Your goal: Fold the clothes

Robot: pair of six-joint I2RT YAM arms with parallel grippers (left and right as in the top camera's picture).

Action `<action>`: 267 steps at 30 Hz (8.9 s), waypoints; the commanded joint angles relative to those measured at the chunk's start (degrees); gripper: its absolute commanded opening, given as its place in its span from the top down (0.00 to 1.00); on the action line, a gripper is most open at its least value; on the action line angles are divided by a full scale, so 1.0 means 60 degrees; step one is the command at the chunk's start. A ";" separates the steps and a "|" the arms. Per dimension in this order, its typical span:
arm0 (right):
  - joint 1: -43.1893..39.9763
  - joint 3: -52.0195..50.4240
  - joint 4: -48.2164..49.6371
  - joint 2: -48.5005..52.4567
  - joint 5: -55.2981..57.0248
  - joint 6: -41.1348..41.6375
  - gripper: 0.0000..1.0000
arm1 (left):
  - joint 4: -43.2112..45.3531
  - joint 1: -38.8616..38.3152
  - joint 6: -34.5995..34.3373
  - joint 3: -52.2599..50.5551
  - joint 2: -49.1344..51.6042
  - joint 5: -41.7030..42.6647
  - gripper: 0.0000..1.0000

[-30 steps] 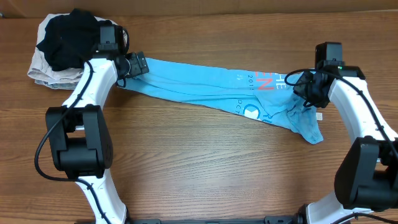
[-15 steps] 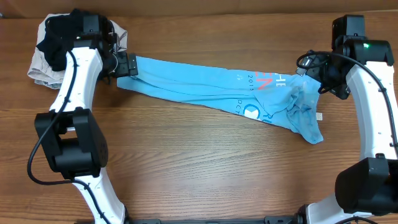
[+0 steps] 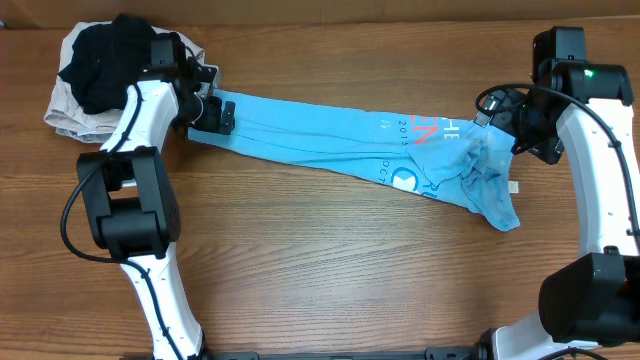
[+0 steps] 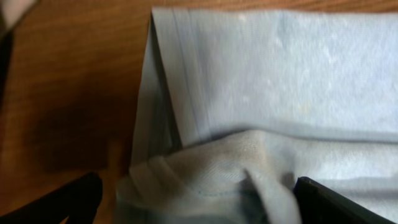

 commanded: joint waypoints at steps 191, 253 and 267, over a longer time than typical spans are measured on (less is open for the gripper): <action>-0.0080 -0.0838 0.0623 -0.0106 -0.0962 -0.0871 0.00 | -0.1432 -0.5952 -0.3832 0.0954 -0.0051 0.1381 0.96; -0.2641 -0.3606 0.4175 0.0328 -0.2838 -0.1719 0.96 | -0.6586 -0.2637 -0.4131 0.6393 -0.0098 -0.3370 0.21; -0.0401 -0.2288 0.2779 -0.0816 -0.3614 -0.2153 0.96 | -0.6980 -0.1341 -0.4149 0.6390 -0.0098 -0.3337 0.23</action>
